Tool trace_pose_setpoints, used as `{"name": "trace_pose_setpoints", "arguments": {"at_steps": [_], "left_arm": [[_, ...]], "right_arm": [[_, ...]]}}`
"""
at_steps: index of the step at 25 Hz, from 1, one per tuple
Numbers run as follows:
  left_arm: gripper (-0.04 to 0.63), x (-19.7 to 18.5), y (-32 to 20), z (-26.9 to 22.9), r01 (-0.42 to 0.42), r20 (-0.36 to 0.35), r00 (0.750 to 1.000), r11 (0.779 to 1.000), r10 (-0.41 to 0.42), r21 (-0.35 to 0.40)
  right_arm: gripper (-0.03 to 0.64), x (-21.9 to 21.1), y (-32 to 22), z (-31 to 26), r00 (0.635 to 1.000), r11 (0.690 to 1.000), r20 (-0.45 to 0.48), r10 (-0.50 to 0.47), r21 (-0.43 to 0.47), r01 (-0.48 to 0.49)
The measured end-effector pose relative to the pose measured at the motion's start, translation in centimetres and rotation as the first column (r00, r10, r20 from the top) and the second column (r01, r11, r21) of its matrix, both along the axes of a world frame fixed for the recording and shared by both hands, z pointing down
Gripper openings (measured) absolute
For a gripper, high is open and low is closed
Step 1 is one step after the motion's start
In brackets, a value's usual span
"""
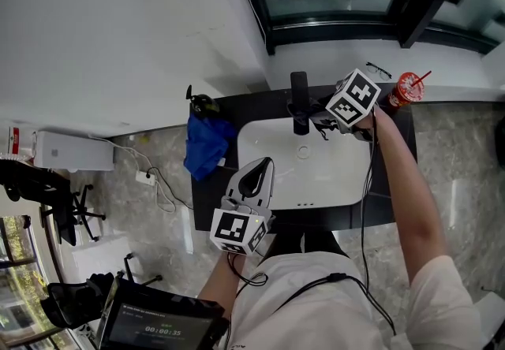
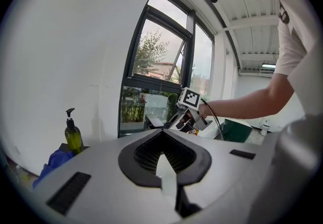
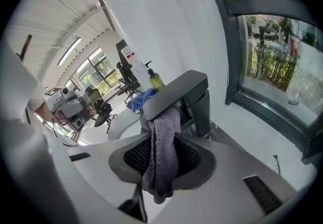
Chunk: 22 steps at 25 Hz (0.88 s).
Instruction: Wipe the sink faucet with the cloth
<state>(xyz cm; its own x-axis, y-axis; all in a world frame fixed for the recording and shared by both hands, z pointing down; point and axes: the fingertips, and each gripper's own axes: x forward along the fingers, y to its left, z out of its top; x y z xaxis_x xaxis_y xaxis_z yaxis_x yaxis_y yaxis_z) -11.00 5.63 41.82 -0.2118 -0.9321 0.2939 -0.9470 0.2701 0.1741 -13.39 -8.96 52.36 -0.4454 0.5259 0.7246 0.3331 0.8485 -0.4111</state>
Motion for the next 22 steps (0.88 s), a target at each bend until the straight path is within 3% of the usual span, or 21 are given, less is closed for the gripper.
{"name": "trace_pose_setpoints", "arguments": {"at_steps": [8, 15, 19, 22], "left_arm": [[-0.008, -0.2, -0.2, -0.1, -0.003, 0.001, 1.000, 1.000, 0.003, 0.001], [-0.008, 0.1, -0.3, 0.0, -0.015, -0.003, 1.000, 1.000, 0.015, 0.006], [-0.008, 0.5, -0.3, 0.0, -0.036, -0.004, 0.999, 0.999, 0.036, 0.008], [-0.008, 0.5, -0.4, -0.1, -0.041, -0.002, 0.999, 0.999, 0.041, 0.013]], "right_arm": [[0.098, -0.5, -2.8, -0.2, 0.976, 0.976, 0.078, 0.203, -0.095, -0.195], [0.098, 4.1, -5.3, 0.4, 0.900, 0.886, 0.082, 0.429, -0.230, -0.402], [0.098, 6.8, -3.4, -0.1, 0.906, 0.885, 0.113, 0.409, -0.293, -0.363], [0.098, 7.4, -0.5, -1.4, 0.943, 0.932, 0.166, 0.288, -0.275, -0.236]]}}
